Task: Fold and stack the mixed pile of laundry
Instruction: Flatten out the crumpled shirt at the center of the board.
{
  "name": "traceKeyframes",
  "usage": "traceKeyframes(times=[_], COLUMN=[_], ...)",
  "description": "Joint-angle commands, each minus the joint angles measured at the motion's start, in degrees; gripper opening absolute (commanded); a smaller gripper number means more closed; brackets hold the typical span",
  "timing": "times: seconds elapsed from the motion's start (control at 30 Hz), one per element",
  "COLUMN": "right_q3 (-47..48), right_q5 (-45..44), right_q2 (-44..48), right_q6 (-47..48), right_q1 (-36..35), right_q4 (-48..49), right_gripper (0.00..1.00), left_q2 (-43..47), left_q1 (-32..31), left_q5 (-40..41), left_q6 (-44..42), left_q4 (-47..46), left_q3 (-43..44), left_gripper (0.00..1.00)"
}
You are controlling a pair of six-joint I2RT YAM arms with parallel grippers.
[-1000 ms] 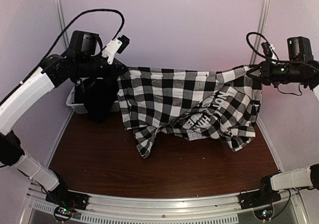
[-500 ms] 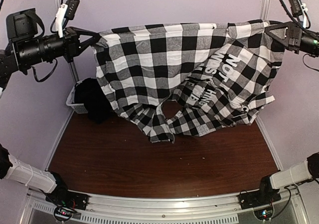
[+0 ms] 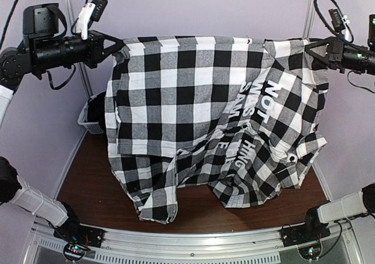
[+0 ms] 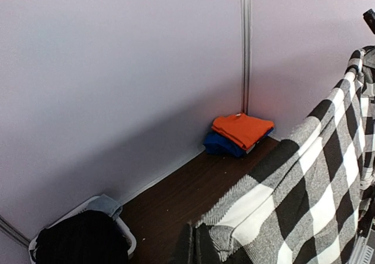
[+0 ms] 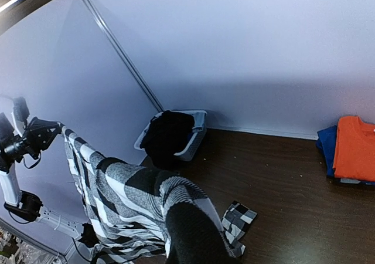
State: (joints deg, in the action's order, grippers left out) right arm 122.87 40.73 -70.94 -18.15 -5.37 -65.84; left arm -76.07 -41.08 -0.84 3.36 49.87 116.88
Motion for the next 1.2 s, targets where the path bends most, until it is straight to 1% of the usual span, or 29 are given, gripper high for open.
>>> traceKeyframes(times=[0.0,0.07,0.13,0.2,0.27,0.33,0.37,0.43,0.47,0.5,0.53,0.57,0.6,0.63,0.67,0.7,0.73,0.8,0.83,0.9,0.93,0.97,1.0,1.03,1.07,1.1,1.13,1.17], right_q3=[-4.2,-2.4,1.4,7.0,14.2,20.7,22.4,23.0,23.1,23.0,22.1,19.7,15.8,12.1,10.1,4.1,-4.2,-20.1,-25.9,-37.8,-43.6,-50.7,-57.6,-63.1,-67.8,-70.8,-72.5,-72.6], right_q5=[-8.9,-5.9,-1.7,2.7,8.1,13.2,15.4,18.8,20.0,21.2,22.4,23.9,24.9,24.2,20.8,16.3,13.9,10.0,6.8,3.1,1.4,1.0,2.4,3.8,3.3,1.5,-0.9,-3.7], right_q2=[-4.8,-8.5,-14.0,-19.2,-24.6,-29.1,-30.4,-31.1,-30.8,-30.1,-28.6,-26.4,-22.9,-19.7,-17.1,-13.6,-9.7,0.7,3.1,12.3,15.6,18.5,20.3,21.9,24.3,27.2,30.3,32.4], right_q6=[-0.1,-2.1,-5.7,-12.5,-20.1,-29.4,-34.4,-43.9,-46.5,-47.0,-45.5,-41.7,-36.3,-28.8,-18.9,-11.5,-6.9,-3.9,-2.2,-1.6,-1.4,-1.2,-1.2,-1.2,-1.5,-2.4,-3.1,-3.5], right_q1=[2.8,6.2,10.1,13.9,17.1,19.4,20.2,21.0,21.1,21.0,20.9,20.9,20.8,20.2,18.8,15.3,13.7,13.3,13.3,13.3,13.3,13.0,12.5,12.3,12.2,12.2,12.2,12.2], right_q4=[8.9,13.6,19.0,24.7,30.7,38.8,44.8,56.6,60.1,61.2,59.9,56.5,51.2,42.7,29.9,19.9,17.1,14.2,12.1,12.3,12.8,13.2,13.9,12.9,12.0,11.2,10.0,8.0], right_gripper=[0.0,0.0,0.0,0.0,0.0,0.0,0.0,0.0,0.0,0.0,0.0,0.0,0.0,0.0,0.0,0.0,0.0,0.0,0.0,0.0,0.01,0.09,0.2,0.27,0.33,0.48,0.71,0.91], left_q2=[-6.9,-11.1,-16.2,-20.8,-23.8,-24.4,-24.2,-23.8,-23.2,-22.4,-21.0,-19.4,-17.0,-14.3,-11.5,-8.5,-5.7,-0.4,1.6,4.6,5.0,5.0,4.7,4.2,4.0,4.7,6.3,7.9], left_q1=[1.0,2.1,4.1,7.1,10.5,12.7,12.9,13.0,13.0,13.0,13.0,13.0,13.0,13.0,13.0,13.0,13.0,13.0,13.0,13.0,13.0,13.0,13.0,12.9,12.8,12.7,12.6,12.6], left_q5=[12.5,13.5,13.0,11.1,5.1,-0.9,-3.5,-7.4,-9.4,-11.5,-13.4,-15.4,-16.7,-17.3,-17.2,-17.2,-16.4,-13.8,-13.0,-11.2,-10.6,-10.6,-11.4,-12.6,-13.0,-13.3,-13.6,-13.7], left_q6=[0.8,0.8,1.6,4.2,8.1,10.0,10.2,10.1,9.7,9.3,8.8,8.5,8.1,7.9,7.7,7.2,6.7,7.2,7.4,7.9,8.0,7.9,7.7,7.0,6.6,6.4,6.8,7.6], left_q4=[0.2,-1.6,-2.7,-3.8,-6.9,-12.3,-14.6,-16.8,-16.8,-16.2,-15.4,-14.8,-14.4,-14.0,-13.9,-13.9,-13.9,-14.2,-14.3,-13.6,-12.8,-11.9,-10.8,-9.0,-6.7,-5.7,-5.8,-6.7], left_q3=[1.7,4.3,10.0,17.4,23.2,25.6,26.2,27.0,26.8,26.0,23.3,20.2,15.6,10.5,4.9,-0.9,-5.8,-14.7,-18.0,-23.3,-26.0,-28.3,-30.4,-32.0,-33.5,-35.0,-36.9,-38.7], left_gripper=[0.0,0.0,0.0,0.0,0.0,0.0,0.0,0.0,0.0,0.0,0.0,0.0,0.0,0.0,0.0,0.0,0.0,0.0,0.0,0.0,0.04,0.12,0.24,0.35,0.48,0.6,0.93,0.97])
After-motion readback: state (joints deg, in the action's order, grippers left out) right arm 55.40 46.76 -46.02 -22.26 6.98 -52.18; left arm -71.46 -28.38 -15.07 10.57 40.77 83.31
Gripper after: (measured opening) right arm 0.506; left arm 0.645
